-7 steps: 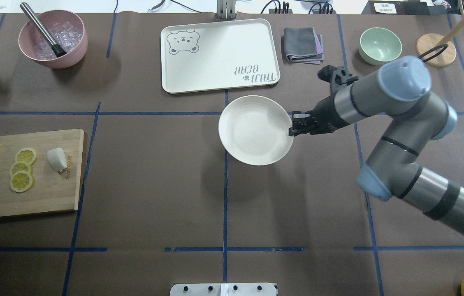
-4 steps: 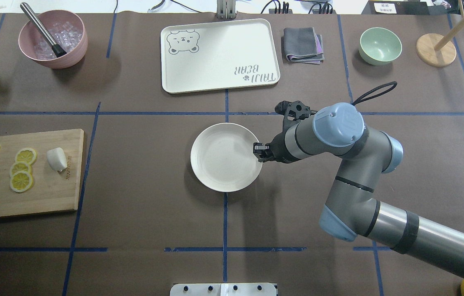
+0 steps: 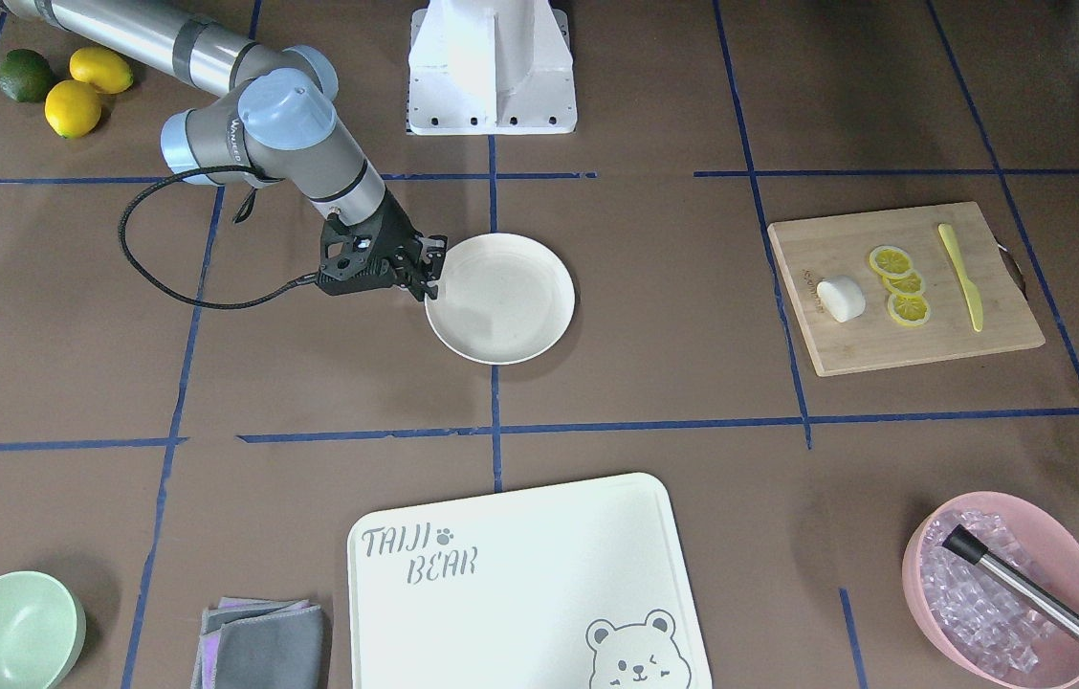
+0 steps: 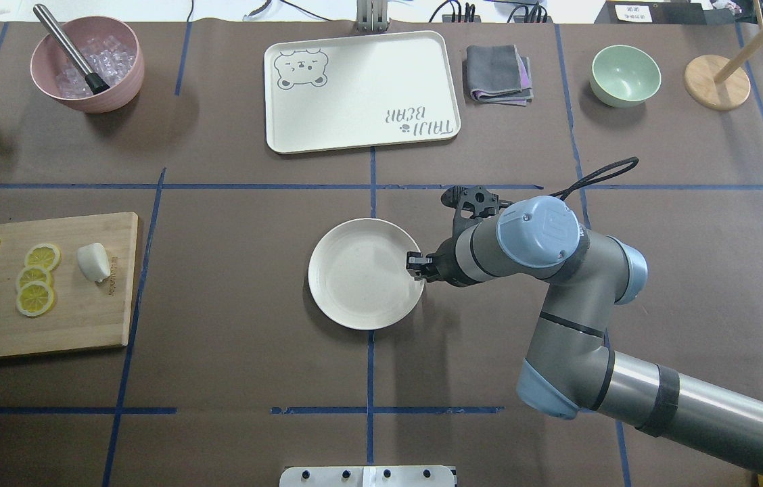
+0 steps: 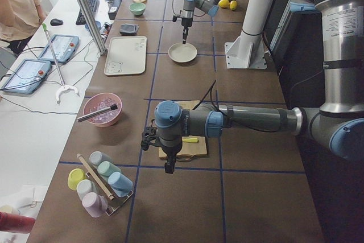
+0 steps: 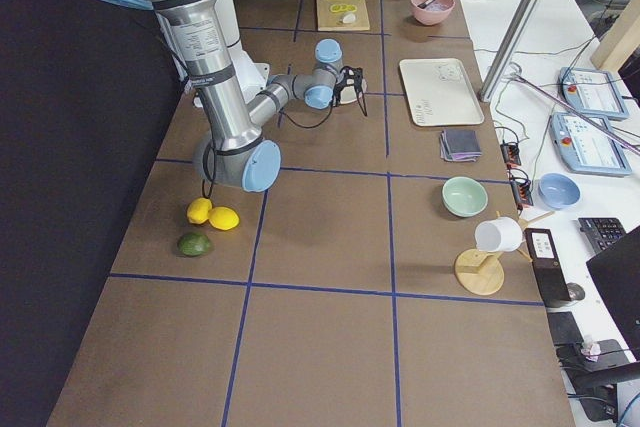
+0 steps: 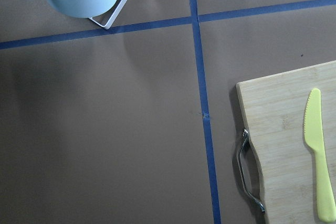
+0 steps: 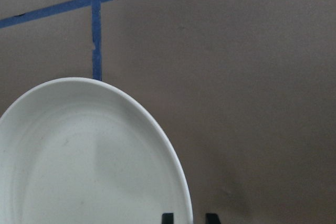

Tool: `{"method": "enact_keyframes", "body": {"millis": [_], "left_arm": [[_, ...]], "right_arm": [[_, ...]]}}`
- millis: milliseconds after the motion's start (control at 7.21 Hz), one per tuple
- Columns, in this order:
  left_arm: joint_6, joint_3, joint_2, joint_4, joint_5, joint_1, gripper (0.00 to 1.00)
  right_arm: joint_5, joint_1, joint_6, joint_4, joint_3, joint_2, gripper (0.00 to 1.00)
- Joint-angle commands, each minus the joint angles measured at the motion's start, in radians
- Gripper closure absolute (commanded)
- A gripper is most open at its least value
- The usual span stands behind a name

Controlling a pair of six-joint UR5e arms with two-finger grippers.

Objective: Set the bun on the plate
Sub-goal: 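Release the plate and withdraw the right arm out of view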

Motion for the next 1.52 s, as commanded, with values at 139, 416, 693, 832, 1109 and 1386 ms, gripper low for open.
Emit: {"method": "enact_keyframes", "body": {"millis": [139,416,693,832,1109,1386], "left_arm": [[0.001,-0.015,0.0,0.001,-0.002,0.002,0.0],[-0.005,-0.039,0.0,0.002,-0.002,0.014,0.0],[-0.008,-0.039,-0.032,-0.001,-0.003,0.015,0.0],[-0.005,-0.026,-0.067,-0.006,0.0,0.015,0.0],[-0.011,0.0,-0.132,0.001,-0.03,0.015,0.0],[-0.182,0.013,-0.15,0.002,-0.145,0.015,0.0]], "right_arm": [[0.268,0.239,-0.19,-0.233,0.069,-0.016,0.0],[0.371,0.437,-0.514,-0.436,0.099,-0.048,0.0],[0.399,0.624,-0.917,-0.572,0.12,-0.152,0.0],[0.398,0.701,-1.141,-0.626,0.116,-0.21,0.0],[0.399,0.861,-1.432,-0.685,0.102,-0.296,0.0],[0.398,0.982,-1.624,-0.694,0.088,-0.414,0.0]]}}
